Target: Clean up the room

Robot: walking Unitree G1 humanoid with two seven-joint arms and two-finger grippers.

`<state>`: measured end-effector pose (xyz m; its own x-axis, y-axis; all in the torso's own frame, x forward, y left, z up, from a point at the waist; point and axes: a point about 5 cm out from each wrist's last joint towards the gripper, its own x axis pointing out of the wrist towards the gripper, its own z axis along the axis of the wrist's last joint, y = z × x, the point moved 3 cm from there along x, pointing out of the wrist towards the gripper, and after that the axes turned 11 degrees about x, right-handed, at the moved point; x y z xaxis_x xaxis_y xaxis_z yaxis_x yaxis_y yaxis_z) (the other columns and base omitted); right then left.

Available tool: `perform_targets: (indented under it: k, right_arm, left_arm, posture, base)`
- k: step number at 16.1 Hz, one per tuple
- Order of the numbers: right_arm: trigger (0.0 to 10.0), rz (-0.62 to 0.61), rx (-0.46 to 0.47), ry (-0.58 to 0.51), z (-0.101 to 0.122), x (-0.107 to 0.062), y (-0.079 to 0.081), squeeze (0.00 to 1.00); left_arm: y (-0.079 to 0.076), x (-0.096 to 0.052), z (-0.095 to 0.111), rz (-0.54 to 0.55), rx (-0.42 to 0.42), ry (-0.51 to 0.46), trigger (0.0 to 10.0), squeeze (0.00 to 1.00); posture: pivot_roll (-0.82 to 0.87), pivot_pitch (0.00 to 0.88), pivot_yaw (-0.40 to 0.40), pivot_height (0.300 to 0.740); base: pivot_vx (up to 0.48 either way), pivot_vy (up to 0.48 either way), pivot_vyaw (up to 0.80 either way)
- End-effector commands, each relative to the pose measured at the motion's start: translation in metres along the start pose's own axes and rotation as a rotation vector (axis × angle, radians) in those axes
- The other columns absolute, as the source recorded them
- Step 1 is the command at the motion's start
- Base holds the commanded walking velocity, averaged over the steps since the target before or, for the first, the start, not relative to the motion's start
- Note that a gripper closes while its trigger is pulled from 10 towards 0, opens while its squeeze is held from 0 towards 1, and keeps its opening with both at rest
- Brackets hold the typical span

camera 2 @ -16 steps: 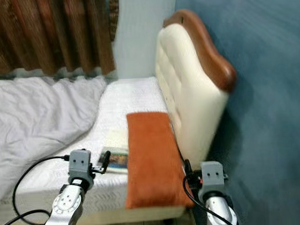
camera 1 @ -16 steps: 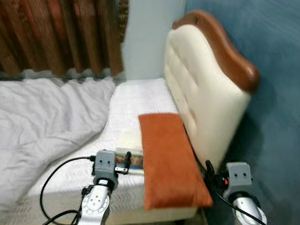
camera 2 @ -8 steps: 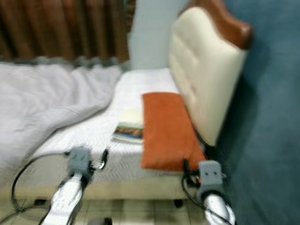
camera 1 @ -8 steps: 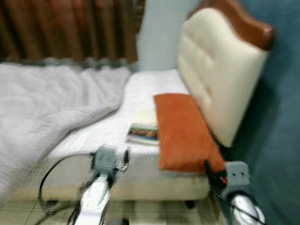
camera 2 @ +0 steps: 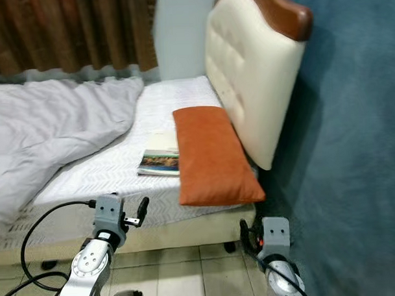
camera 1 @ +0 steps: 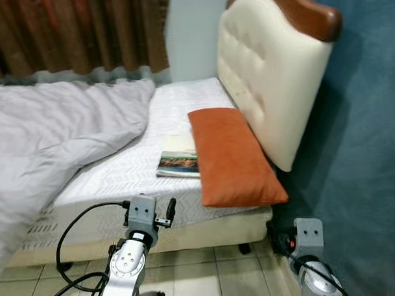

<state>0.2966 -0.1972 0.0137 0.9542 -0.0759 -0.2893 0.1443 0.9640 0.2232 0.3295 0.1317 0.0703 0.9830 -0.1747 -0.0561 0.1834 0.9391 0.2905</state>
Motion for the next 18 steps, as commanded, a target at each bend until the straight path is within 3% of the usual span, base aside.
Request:
perform_targets:
  k: [1, 3, 6, 9, 12, 14, 18]
  right_arm:
    - [10.0, -0.009, 0.101, 0.114, -0.016, 0.006, -0.002, 0.00]
    - [10.0, -0.019, 0.205, 0.240, -0.036, 0.009, -0.003, 0.00]
    - [10.0, -0.010, 0.239, 0.244, -0.034, 0.016, 0.004, 0.00]
    - [10.0, 0.078, 0.321, 0.235, -0.023, 0.028, 0.033, 0.00]
    - [10.0, 0.274, 0.493, 0.246, 0.001, 0.037, 0.091, 0.00]
    - [10.0, 0.312, 0.513, 0.266, 0.007, 0.041, 0.104, 0.00]
    - [10.0, 0.317, 0.491, 0.223, 0.020, 0.048, 0.108, 0.00]
  left_arm:
    - [0.000, 0.004, 0.007, -0.011, 0.003, -0.018, 10.0, 0.00]
    - [0.003, 0.007, 0.010, -0.013, 0.009, -0.027, 10.0, 0.00]
    - [0.008, 0.010, 0.015, -0.009, 0.019, -0.039, 10.0, 0.00]
    - [0.013, 0.011, 0.018, -0.003, 0.028, -0.050, 10.0, 0.00]
    - [0.016, 0.011, 0.020, 0.008, 0.045, -0.056, 10.0, 0.00]
    - [0.016, 0.011, 0.020, 0.008, 0.044, -0.056, 10.0, 0.00]
    - [0.014, 0.012, 0.020, 0.007, 0.047, -0.051, 10.0, 0.00]
  posture:
    - [-0.04, 0.000, -0.012, 0.605]
    - [-0.03, 0.000, -0.006, 0.605]
    - [-0.01, 0.000, 0.002, 0.605]
    - [-0.01, 0.000, 0.004, 0.605]
    - [0.00, 0.000, 0.005, 0.605]
    - [0.00, 0.000, 0.005, 0.605]
    - [0.00, 0.000, -0.005, 0.605]
  base:
    - [0.412, 0.000, 0.00]
    - [0.444, 0.000, 0.00]
    - [0.469, 0.000, 0.00]
    - [0.471, 0.000, 0.00]
    - [0.303, 0.000, 0.00]
    - [0.000, 0.000, 0.00]
    - [0.000, 0.000, 0.00]
